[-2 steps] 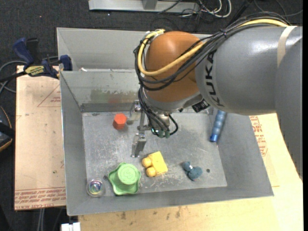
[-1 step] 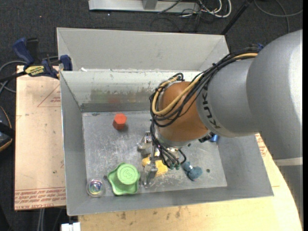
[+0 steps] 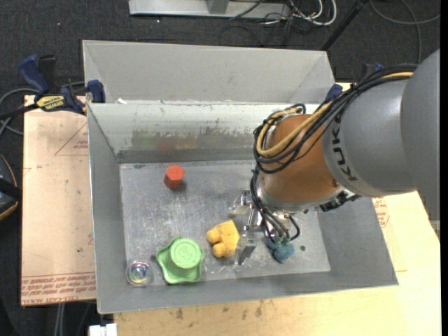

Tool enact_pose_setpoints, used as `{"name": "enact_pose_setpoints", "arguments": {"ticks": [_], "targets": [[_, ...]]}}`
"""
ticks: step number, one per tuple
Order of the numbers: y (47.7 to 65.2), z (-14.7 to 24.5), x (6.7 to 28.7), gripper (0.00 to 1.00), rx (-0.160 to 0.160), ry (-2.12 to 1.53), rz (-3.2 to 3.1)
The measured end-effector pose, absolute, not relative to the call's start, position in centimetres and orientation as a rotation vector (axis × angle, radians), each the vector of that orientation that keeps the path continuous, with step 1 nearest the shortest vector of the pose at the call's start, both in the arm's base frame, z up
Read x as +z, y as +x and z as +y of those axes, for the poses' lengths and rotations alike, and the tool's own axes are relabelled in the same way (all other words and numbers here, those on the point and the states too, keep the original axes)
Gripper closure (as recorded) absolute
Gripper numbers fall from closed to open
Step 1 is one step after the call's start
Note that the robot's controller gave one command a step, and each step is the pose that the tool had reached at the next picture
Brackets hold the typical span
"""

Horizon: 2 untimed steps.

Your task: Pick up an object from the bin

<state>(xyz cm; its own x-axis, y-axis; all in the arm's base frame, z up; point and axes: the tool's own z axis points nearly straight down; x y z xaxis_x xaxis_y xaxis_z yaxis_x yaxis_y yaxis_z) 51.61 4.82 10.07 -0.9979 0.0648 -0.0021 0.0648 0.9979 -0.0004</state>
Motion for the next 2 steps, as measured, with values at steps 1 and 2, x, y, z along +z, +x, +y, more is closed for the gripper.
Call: {"name": "enact_pose_setpoints", "arguments": {"ticks": [1,2], "targets": [[48.1,8.3,9.9,0.0,0.003,0.082,3.145],[48.9,8.4,7.7,0.0,0.006,-0.307,3.102]]}}
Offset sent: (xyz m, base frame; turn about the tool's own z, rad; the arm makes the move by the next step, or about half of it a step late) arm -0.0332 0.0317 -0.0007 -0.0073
